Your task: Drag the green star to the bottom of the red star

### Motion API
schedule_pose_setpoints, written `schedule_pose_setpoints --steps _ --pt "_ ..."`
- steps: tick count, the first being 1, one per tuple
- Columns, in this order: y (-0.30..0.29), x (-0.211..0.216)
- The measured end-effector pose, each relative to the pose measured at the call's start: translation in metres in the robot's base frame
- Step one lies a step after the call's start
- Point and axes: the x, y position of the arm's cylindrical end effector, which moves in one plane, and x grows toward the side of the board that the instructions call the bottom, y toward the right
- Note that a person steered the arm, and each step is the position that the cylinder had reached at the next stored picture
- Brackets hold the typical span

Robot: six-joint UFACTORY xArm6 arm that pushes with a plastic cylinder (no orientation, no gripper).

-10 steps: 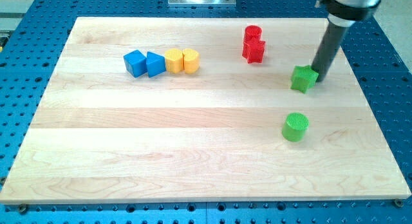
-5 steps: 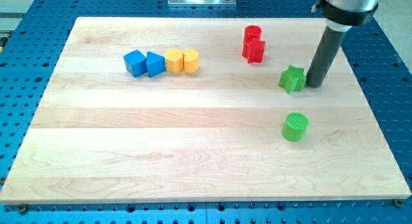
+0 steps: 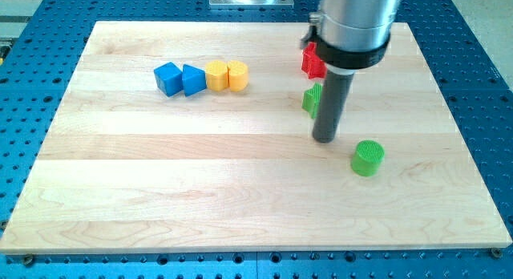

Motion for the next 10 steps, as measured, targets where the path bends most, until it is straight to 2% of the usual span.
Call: schedule_pose_setpoints --steps 1,3,7,10 --pt "-0.015 -0.003" --pt "0.016 -0.035" --pt "0.015 -0.058" --pt "-0.047 -0.059"
